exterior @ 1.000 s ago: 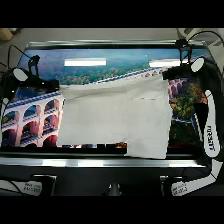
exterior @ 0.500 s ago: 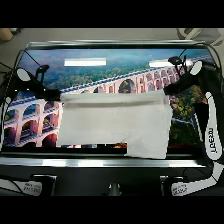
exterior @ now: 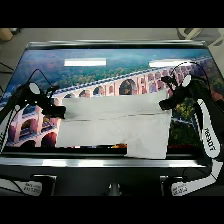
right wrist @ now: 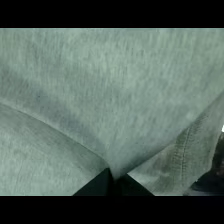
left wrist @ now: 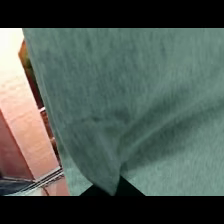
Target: Fold the shirts.
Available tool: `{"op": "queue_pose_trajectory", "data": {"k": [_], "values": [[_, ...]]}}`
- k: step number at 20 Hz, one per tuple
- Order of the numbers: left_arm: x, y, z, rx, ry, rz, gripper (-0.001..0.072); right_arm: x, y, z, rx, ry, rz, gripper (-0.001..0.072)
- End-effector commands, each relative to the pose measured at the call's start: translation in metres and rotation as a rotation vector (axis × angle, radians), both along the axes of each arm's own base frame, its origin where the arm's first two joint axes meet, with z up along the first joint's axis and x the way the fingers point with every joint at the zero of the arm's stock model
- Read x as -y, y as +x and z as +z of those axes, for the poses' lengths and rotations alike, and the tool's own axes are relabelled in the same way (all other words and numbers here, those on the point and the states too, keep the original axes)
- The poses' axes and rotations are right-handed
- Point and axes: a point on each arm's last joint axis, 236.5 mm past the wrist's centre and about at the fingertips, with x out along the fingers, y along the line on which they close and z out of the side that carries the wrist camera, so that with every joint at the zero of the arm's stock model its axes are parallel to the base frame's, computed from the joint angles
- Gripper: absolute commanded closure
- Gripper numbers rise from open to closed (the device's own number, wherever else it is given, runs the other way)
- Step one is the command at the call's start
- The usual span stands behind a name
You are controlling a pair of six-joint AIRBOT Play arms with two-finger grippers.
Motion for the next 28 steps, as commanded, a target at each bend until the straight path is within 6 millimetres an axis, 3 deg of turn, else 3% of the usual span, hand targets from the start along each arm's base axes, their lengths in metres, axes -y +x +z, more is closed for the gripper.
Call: {"op": "queue_pose_trajectory", "data": {"k": [1,2,3,6,9,11,14,16,19,22,24,25,27,28], "values": [[0.002,-0.007,-0.004,-0.030,-0.014,0.007,0.0432,-0.009,0.001,0.001,0.006,0.038,-0.020,0.0496],[-0.004,-0.006,0.000,-0.027,0.001,0.007,0.0279,-0.007,-0.002,0.008,0.000,0.039,-0.003,0.0270],[-0.015,-0.004,0.007,-0.021,0.018,0.014,0.0253,-0.001,-0.008,0.018,-0.006,0.031,0.025,0.0217],[-0.047,-0.004,0.041,0.006,0.029,0.096,0.0251,0.039,-0.036,0.049,-0.054,0.030,-0.020,0.0219],[-0.071,-0.031,0.060,0.003,0.024,0.174,0.0180,0.077,-0.078,0.061,-0.155,0.084,-0.141,0.0228],[-0.067,-0.071,0.044,-0.061,0.013,0.208,0.0182,0.077,-0.098,0.053,-0.190,0.107,-0.170,0.0251],[-0.029,-0.129,0.002,-0.134,-0.084,0.251,0.0182,0.055,-0.118,0.032,-0.221,0.172,-0.165,0.0282],[-0.019,-0.151,-0.017,-0.151,-0.102,0.264,0.0182,0.045,-0.128,0.024,-0.250,0.211,-0.144,0.0282],[-0.017,-0.160,-0.034,-0.149,-0.095,0.284,0.0182,0.044,-0.131,0.019,-0.258,0.213,-0.148,0.0282],[-0.012,-0.142,-0.039,-0.079,-0.121,0.342,0.0190,0.044,-0.131,0.019,-0.256,0.212,-0.148,0.0282],[-0.013,-0.134,-0.040,-0.048,-0.118,0.360,0.0289,0.041,-0.138,0.017,-0.245,0.207,-0.155,0.0280],[-0.013,-0.131,-0.040,-0.039,-0.114,0.362,0.0389,0.039,-0.147,0.014,-0.248,0.204,-0.157,0.0273],[-0.012,-0.131,-0.041,-0.037,-0.112,0.362,0.0660,0.030,-0.177,0.002,-0.281,0.203,-0.147,0.0215],[-0.012,-0.131,-0.040,-0.036,-0.112,0.361,0.0673,0.025,-0.193,-0.005,-0.310,0.208,-0.151,0.0213]]}}
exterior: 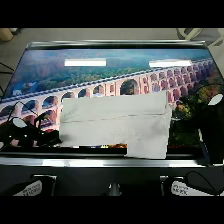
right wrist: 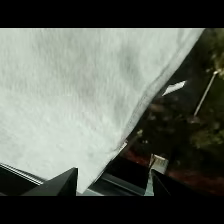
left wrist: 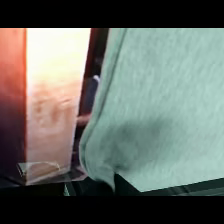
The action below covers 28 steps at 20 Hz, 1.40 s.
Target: Fold the shirts.
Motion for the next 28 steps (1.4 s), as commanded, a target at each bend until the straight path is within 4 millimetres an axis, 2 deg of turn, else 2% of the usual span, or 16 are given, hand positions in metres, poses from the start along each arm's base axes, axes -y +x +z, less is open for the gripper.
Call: {"op": "queue_pose_trajectory", "data": {"k": [1,3,5,11,12,13,14,15,17,19,21,23,26,28], "values": [[-0.003,0.006,-0.004,0.029,0.020,0.012,0.0674,-0.016,-0.044,-0.019,-0.065,0.018,-0.001,0.0214],[-0.002,0.006,-0.004,0.029,0.018,0.008,0.0673,-0.034,-0.063,-0.029,-0.097,0.076,-0.018,0.0216],[-0.002,0.005,-0.003,0.025,0.016,0.004,0.0674,-0.036,-0.070,-0.040,-0.106,0.072,-0.030,0.0219],[-0.001,0.003,-0.003,0.029,0.010,-0.020,0.0674,-0.047,-0.082,-0.054,-0.133,0.090,-0.078,0.0227],[-0.001,0.003,-0.003,0.029,0.011,-0.020,0.0674,-0.048,-0.082,-0.060,-0.123,0.087,-0.093,0.0270],[-0.001,0.003,-0.003,0.030,0.011,-0.021,0.0674,-0.048,-0.081,-0.065,-0.111,0.078,-0.105,0.0400],[-0.001,0.005,-0.002,0.038,0.012,-0.028,0.0674,-0.047,-0.079,-0.067,-0.100,0.071,-0.111,0.0603],[-0.002,0.007,-0.001,0.049,0.012,-0.043,0.0674,-0.046,-0.075,-0.066,-0.086,0.072,-0.105,0.0689],[-0.004,0.016,0.009,0.102,0.019,-0.079,0.0676,-0.042,-0.062,-0.051,-0.041,0.085,-0.046,0.0689],[-0.008,0.038,0.035,0.204,0.044,-0.081,0.0676,-0.036,-0.034,-0.019,0.050,0.084,-0.014,0.0690],[-0.008,0.054,0.069,0.286,0.048,-0.094,0.0676,-0.035,0.015,0.020,0.213,0.090,-0.078,0.0691],[-0.013,0.077,0.091,0.350,0.067,-0.072,0.0677,-0.035,0.066,0.048,0.379,0.078,-0.119,0.0691],[-0.018,0.124,0.110,0.438,0.079,-0.029,0.0677,-0.035,0.134,0.060,0.521,0.022,-0.157,0.0691],[-0.020,0.154,0.113,0.451,0.075,-0.036,0.0677,-0.033,0.175,0.061,0.577,0.008,-0.200,0.0691]]}}
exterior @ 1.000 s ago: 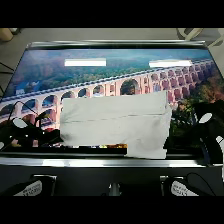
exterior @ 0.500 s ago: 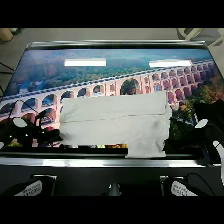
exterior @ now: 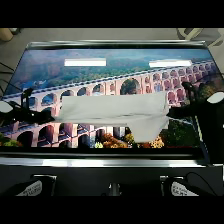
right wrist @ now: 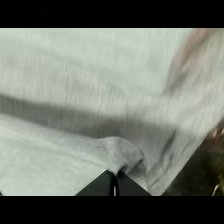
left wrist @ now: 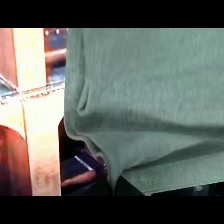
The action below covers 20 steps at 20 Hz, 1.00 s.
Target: Fold the shirts.
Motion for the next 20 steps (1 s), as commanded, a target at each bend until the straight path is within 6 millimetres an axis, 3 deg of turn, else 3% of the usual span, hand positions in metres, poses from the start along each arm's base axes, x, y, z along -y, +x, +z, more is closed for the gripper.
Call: {"op": "queue_pose_trajectory", "data": {"k": [1,4,6,8,11,12,13,14,15,16,18,20], "values": [[-0.004,0.058,0.015,0.061,-0.005,0.009,0.0676,0.004,0.085,0.018,0.166,-0.011,-0.104,0.0691],[-0.009,0.110,0.006,0.055,-0.024,0.042,0.0676,0.013,0.133,0.017,0.226,0.017,-0.191,0.0690],[-0.003,0.133,-0.003,0.042,-0.070,0.048,0.0675,0.016,0.149,0.006,0.239,0.047,-0.249,0.0690],[0.006,0.140,-0.026,-0.008,-0.107,0.044,0.0675,0.012,0.151,-0.019,0.191,0.083,-0.266,0.0689],[0.017,0.130,-0.060,-0.101,-0.125,0.022,0.0669,0.007,0.143,-0.050,0.108,0.100,-0.253,0.0687],[0.018,0.128,-0.065,-0.120,-0.130,0.030,0.0604,0.004,0.139,-0.054,0.092,0.103,-0.238,0.0684],[0.018,0.129,-0.065,-0.122,-0.132,0.037,0.0438,0.003,0.138,-0.054,0.095,0.098,-0.214,0.0645],[0.015,0.131,-0.061,-0.113,-0.131,0.039,0.0159,0.004,0.136,-0.049,0.105,0.090,-0.185,0.0515],[0.010,0.134,-0.053,-0.101,-0.132,0.040,0.0027,0.005,0.133,-0.040,0.123,0.076,-0.129,0.0270],[0.002,0.139,-0.041,-0.083,-0.128,0.042,0.0028,0.009,0.126,-0.031,0.133,0.047,-0.061,0.0009],[-0.015,0.145,-0.014,-0.036,-0.126,0.059,0.0028,0.044,0.102,-0.032,0.071,-0.049,-0.034,-0.0006],[-0.024,0.145,0.014,0.012,-0.118,0.065,0.0030,0.074,0.074,-0.047,-0.049,-0.035,-0.095,-0.0007]]}}
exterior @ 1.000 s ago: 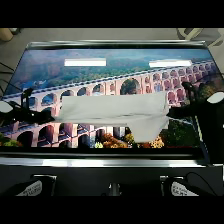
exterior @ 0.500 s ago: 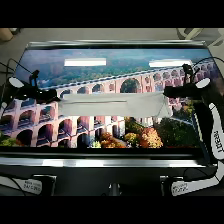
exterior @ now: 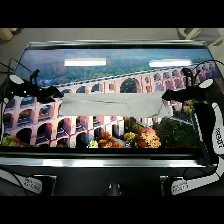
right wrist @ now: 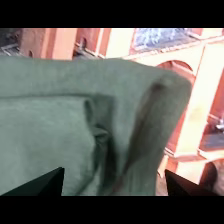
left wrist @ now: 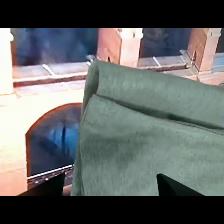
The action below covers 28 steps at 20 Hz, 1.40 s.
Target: Fold the shirts.
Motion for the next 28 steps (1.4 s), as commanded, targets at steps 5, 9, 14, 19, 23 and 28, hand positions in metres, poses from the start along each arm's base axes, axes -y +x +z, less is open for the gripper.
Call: {"op": "queue_pose_trajectory", "data": {"k": [5,9,14,19,23,28], "values": [[0.015,-0.012,0.080,0.117,0.017,-0.060,0.0048,-0.003,-0.050,-0.037,-0.246,0.271,-0.013,-0.0006],[0.065,-0.025,0.098,0.127,0.000,-0.161,0.0048,-0.057,-0.025,-0.047,-0.224,0.415,-0.023,0.0001],[0.150,-0.035,0.088,0.144,-0.009,-0.321,0.0095,-0.084,0.007,-0.014,-0.098,0.408,0.011,0.0688],[0.266,-0.021,0.043,0.229,-0.067,-0.388,0.0673,-0.107,0.001,0.087,0.077,0.352,0.177,0.0689],[0.353,-0.031,0.005,0.134,-0.299,-0.291,0.0673,-0.127,-0.033,0.156,0.161,0.266,0.278,0.0689],[0.427,-0.069,-0.028,-0.028,-0.481,-0.227,0.0674,-0.139,-0.085,0.227,0.249,0.175,0.344,0.0689]]}}
